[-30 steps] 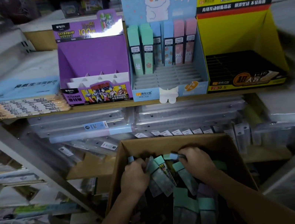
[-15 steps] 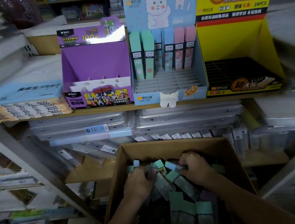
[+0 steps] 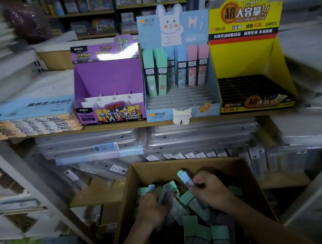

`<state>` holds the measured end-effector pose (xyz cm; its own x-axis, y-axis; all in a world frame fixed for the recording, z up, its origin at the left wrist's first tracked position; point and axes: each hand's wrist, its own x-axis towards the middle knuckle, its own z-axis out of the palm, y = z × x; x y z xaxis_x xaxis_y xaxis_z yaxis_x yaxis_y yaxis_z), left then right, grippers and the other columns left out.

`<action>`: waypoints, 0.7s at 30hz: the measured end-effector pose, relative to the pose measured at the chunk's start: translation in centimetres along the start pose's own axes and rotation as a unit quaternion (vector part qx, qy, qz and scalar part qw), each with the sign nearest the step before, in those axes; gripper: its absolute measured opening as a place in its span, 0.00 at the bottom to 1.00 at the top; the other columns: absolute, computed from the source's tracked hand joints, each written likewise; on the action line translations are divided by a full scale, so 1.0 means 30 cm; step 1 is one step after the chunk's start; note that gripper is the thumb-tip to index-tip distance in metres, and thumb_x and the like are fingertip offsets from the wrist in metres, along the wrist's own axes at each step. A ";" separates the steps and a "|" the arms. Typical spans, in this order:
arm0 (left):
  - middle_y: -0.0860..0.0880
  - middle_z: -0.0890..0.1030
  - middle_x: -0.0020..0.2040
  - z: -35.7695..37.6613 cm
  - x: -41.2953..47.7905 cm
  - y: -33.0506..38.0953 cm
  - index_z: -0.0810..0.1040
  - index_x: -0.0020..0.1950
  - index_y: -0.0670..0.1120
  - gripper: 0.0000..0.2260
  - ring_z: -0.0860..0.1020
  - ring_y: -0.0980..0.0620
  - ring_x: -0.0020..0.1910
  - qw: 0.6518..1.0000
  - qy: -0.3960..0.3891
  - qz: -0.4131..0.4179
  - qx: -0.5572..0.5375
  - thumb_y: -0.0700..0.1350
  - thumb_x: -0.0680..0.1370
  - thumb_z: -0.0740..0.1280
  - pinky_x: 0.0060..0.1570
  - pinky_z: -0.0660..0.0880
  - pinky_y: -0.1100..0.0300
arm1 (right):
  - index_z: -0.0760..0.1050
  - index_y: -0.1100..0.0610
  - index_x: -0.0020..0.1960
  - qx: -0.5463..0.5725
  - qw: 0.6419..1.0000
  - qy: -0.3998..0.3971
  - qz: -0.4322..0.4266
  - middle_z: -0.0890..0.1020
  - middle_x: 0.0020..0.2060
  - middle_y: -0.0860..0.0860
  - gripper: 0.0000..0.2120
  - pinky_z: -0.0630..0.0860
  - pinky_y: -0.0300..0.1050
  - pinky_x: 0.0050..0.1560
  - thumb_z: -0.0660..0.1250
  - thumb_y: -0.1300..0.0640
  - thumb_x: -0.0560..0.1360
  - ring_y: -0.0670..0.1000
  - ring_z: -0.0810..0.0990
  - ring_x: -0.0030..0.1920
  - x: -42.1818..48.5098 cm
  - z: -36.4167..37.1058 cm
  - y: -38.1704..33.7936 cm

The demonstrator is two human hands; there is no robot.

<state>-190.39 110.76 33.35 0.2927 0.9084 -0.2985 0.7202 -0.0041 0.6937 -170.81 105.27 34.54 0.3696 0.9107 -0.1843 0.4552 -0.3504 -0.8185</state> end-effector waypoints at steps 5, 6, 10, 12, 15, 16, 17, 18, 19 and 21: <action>0.36 0.86 0.47 -0.032 -0.015 0.026 0.84 0.51 0.38 0.06 0.84 0.40 0.47 0.979 -0.043 0.024 -0.200 0.40 0.79 0.71 0.46 0.79 0.46 | 0.81 0.54 0.49 0.137 0.987 -0.066 0.052 0.85 0.45 0.49 0.04 0.80 0.37 0.44 0.73 0.57 0.75 0.47 0.84 0.47 -0.070 -0.014 -0.053; 0.37 0.86 0.46 -0.042 -0.025 0.039 0.84 0.53 0.38 0.05 0.85 0.40 0.45 0.965 -0.052 0.021 -0.255 0.39 0.80 0.70 0.43 0.80 0.49 | 0.81 0.57 0.51 0.183 0.978 -0.074 0.065 0.86 0.47 0.54 0.05 0.83 0.48 0.51 0.73 0.58 0.76 0.52 0.85 0.49 -0.083 -0.017 -0.061; 0.43 0.87 0.41 -0.059 -0.073 0.112 0.83 0.54 0.41 0.05 0.85 0.49 0.37 0.924 -0.026 0.023 -0.382 0.41 0.81 0.69 0.35 0.78 0.60 | 0.83 0.62 0.52 0.327 0.936 -0.102 0.077 0.86 0.49 0.62 0.07 0.81 0.59 0.58 0.73 0.62 0.75 0.63 0.85 0.52 -0.126 -0.038 -0.111; 0.43 0.87 0.43 -0.060 -0.094 0.146 0.84 0.53 0.43 0.05 0.85 0.49 0.40 0.919 0.014 0.038 -0.393 0.42 0.81 0.70 0.39 0.79 0.58 | 0.84 0.62 0.52 0.363 0.922 -0.116 0.072 0.86 0.50 0.64 0.07 0.81 0.58 0.56 0.73 0.62 0.75 0.64 0.85 0.52 -0.142 -0.048 -0.138; 0.43 0.87 0.48 -0.063 -0.129 0.193 0.84 0.55 0.45 0.06 0.86 0.44 0.48 0.901 0.033 0.058 -0.429 0.44 0.80 0.70 0.51 0.80 0.49 | 0.80 0.66 0.57 0.393 0.912 -0.102 0.062 0.85 0.51 0.65 0.14 0.82 0.56 0.53 0.74 0.63 0.74 0.64 0.85 0.52 -0.153 -0.054 -0.179; 0.44 0.87 0.49 -0.064 -0.142 0.208 0.84 0.56 0.47 0.06 0.86 0.44 0.49 0.893 0.032 0.060 -0.445 0.45 0.80 0.70 0.53 0.81 0.48 | 0.79 0.67 0.59 0.399 0.910 -0.094 0.059 0.85 0.51 0.65 0.15 0.83 0.56 0.52 0.74 0.63 0.73 0.64 0.85 0.52 -0.157 -0.057 -0.193; 0.45 0.88 0.49 -0.066 -0.154 0.223 0.84 0.56 0.49 0.06 0.86 0.44 0.50 0.886 0.034 0.060 -0.459 0.47 0.80 0.71 0.53 0.81 0.48 | 0.78 0.67 0.60 0.401 0.910 -0.091 0.055 0.85 0.51 0.65 0.17 0.83 0.57 0.52 0.75 0.63 0.73 0.64 0.85 0.53 -0.161 -0.061 -0.206; 0.45 0.87 0.49 -0.067 -0.163 0.235 0.84 0.55 0.51 0.06 0.86 0.45 0.50 0.879 0.035 0.060 -0.471 0.49 0.80 0.71 0.52 0.82 0.49 | 0.77 0.67 0.60 0.398 0.911 -0.092 0.049 0.85 0.52 0.65 0.18 0.82 0.58 0.54 0.75 0.63 0.73 0.63 0.85 0.53 -0.165 -0.068 -0.219; 0.45 0.87 0.49 -0.070 -0.170 0.245 0.85 0.53 0.54 0.05 0.86 0.45 0.49 0.874 0.032 0.062 -0.480 0.51 0.79 0.71 0.51 0.82 0.49 | 0.77 0.67 0.61 0.394 0.913 -0.095 0.043 0.85 0.52 0.64 0.19 0.81 0.60 0.56 0.75 0.62 0.73 0.63 0.85 0.54 -0.170 -0.076 -0.231; 0.46 0.87 0.51 -0.080 -0.182 0.265 0.85 0.53 0.56 0.08 0.86 0.44 0.50 0.864 0.019 0.068 -0.499 0.55 0.77 0.71 0.51 0.82 0.47 | 0.77 0.67 0.62 0.386 0.916 -0.101 0.030 0.85 0.53 0.63 0.19 0.80 0.61 0.58 0.75 0.62 0.73 0.62 0.85 0.54 -0.183 -0.097 -0.260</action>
<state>-187.77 106.78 42.06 0.2974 0.9412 -0.1605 -0.2249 0.2324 0.9463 -174.03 102.37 43.50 0.1818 0.9441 -0.2751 -0.2985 -0.2136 -0.9302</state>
